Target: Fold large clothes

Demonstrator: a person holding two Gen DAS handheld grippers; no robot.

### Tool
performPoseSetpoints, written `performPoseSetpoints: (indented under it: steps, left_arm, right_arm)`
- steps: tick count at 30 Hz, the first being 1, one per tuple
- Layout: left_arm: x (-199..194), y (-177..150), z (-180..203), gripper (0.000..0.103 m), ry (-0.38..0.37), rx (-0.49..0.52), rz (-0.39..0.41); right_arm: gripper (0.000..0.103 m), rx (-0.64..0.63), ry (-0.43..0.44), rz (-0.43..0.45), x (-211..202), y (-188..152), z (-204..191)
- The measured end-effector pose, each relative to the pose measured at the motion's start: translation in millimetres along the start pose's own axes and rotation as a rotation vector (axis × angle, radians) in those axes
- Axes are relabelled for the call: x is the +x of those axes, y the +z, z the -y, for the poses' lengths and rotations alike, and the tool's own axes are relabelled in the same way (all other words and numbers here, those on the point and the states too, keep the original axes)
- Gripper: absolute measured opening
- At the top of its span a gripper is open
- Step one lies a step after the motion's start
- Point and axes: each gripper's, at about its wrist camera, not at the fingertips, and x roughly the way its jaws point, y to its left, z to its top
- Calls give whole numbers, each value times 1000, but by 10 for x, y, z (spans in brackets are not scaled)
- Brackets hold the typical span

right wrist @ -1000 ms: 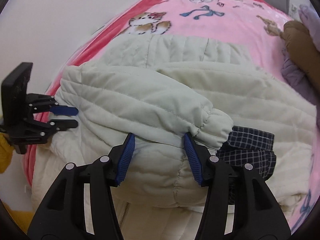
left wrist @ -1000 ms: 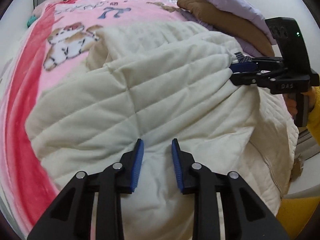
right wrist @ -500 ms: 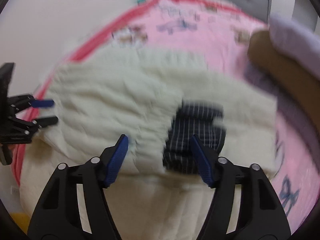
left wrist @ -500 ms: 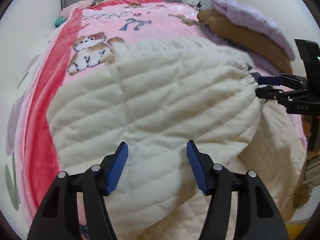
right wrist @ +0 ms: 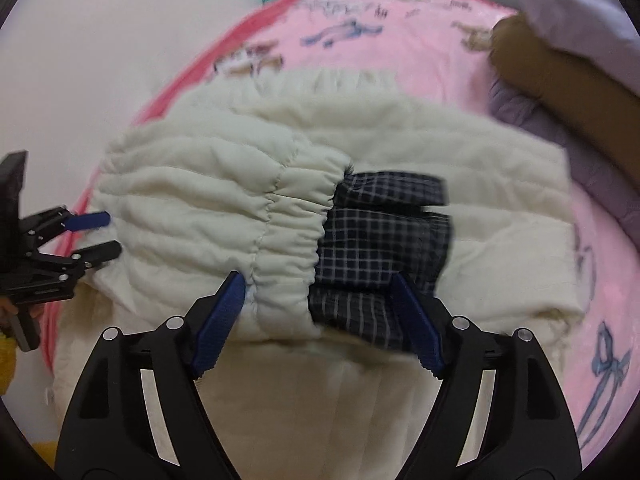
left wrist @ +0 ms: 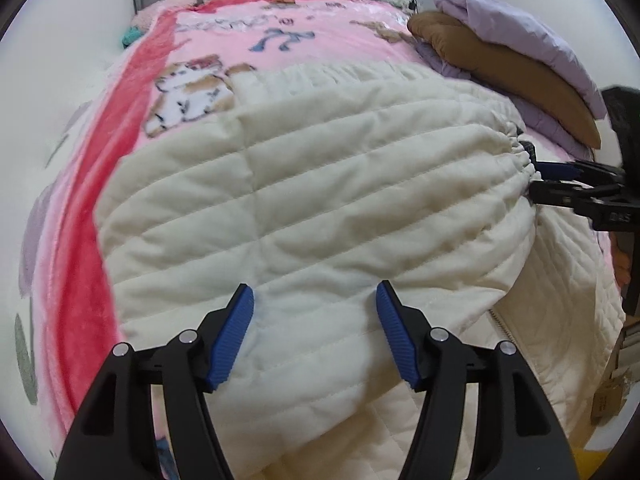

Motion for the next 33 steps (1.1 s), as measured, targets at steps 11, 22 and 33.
performPoseSetpoints:
  steps: [11, 22, 33]
  left_arm:
    - [-969, -1364, -82, 76, 71, -26, -40]
    - [-1164, -2610, 164, 76, 81, -400, -64]
    - [-1280, -2924, 632, 76, 180, -106, -112]
  right_arm:
    - [84, 123, -217, -88, -1092, -1409, 502]
    - [83, 205, -309, -108, -1354, -2421, 1039]
    - [67, -316, -416, -148, -1216, -2583, 668]
